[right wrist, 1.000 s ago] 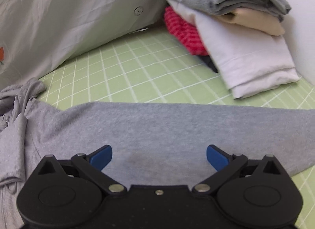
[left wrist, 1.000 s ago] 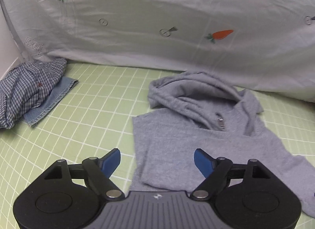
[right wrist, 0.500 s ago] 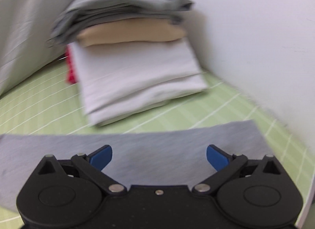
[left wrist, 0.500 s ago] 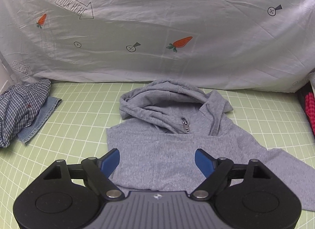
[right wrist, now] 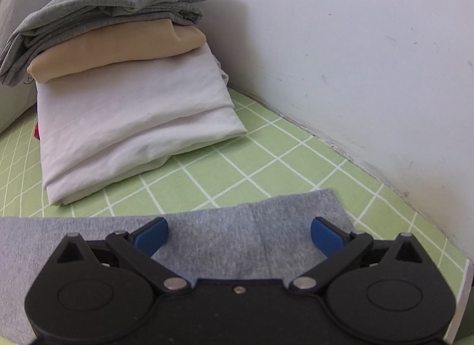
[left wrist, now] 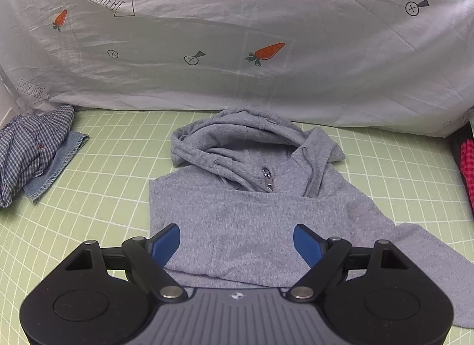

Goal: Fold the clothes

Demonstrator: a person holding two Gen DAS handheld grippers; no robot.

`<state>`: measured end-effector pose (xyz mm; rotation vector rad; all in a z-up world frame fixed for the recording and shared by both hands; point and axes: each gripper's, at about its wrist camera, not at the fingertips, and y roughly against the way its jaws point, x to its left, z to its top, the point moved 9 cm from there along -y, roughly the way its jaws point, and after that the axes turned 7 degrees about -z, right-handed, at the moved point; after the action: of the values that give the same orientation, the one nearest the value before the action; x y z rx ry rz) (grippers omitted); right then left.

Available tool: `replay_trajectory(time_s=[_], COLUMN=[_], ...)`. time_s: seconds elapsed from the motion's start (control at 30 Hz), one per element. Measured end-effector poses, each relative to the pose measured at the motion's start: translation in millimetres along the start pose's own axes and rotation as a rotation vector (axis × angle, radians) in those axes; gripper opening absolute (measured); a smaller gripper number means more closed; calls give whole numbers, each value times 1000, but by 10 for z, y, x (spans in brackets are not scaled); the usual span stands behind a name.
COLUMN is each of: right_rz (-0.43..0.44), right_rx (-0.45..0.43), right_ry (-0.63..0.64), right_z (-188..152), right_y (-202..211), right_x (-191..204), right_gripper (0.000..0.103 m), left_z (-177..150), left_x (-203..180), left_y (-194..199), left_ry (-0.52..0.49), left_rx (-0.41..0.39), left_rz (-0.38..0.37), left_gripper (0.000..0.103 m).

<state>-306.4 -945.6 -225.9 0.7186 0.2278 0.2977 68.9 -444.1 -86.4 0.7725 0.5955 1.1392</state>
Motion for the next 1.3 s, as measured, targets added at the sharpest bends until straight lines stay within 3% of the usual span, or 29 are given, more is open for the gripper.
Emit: replay_trajectory(time_s=[0.23, 0.3, 0.33, 0.37, 0.43, 0.53, 0.77, 0.9, 1.07, 1.3], right_rz=[-1, 7, 21, 34, 33, 77, 218, 320, 447, 617], right_rx=[-12, -1, -9, -16, -1, 41, -99, -130, -135, -147], right_ry=[-26, -19, -7, 5, -17, -84, -4, 12, 16, 124], right_z=[-36, -25, -11, 3, 22, 52, 271, 289, 258, 212], right_y=[1, 31, 68, 105, 153, 224, 1051, 1513, 1859, 2316], right_x=[-45, -25, -4, 17, 17, 24, 544, 921, 1615, 2840], right_gripper=[103, 94, 78, 48, 18, 7, 6, 6, 6, 6], left_z=[23, 35, 41, 49, 21, -52, -221, -318, -407, -372], left_x=[-62, -58, -50, -33, 37, 168, 473, 647, 910, 1236], left_y=[49, 77, 94, 115, 155, 215, 353, 433, 380, 202], left_ry=[10, 17, 25, 36, 54, 76, 129, 160, 184, 202], left_rx=[-15, -27, -34, -42, -47, -45, -41, -39, -3, 27], left_rz=[-27, -33, -38, -44, -47, -44, -38, -34, -23, 1], left_gripper=[84, 84, 84, 84, 84, 84, 84, 84, 84, 84])
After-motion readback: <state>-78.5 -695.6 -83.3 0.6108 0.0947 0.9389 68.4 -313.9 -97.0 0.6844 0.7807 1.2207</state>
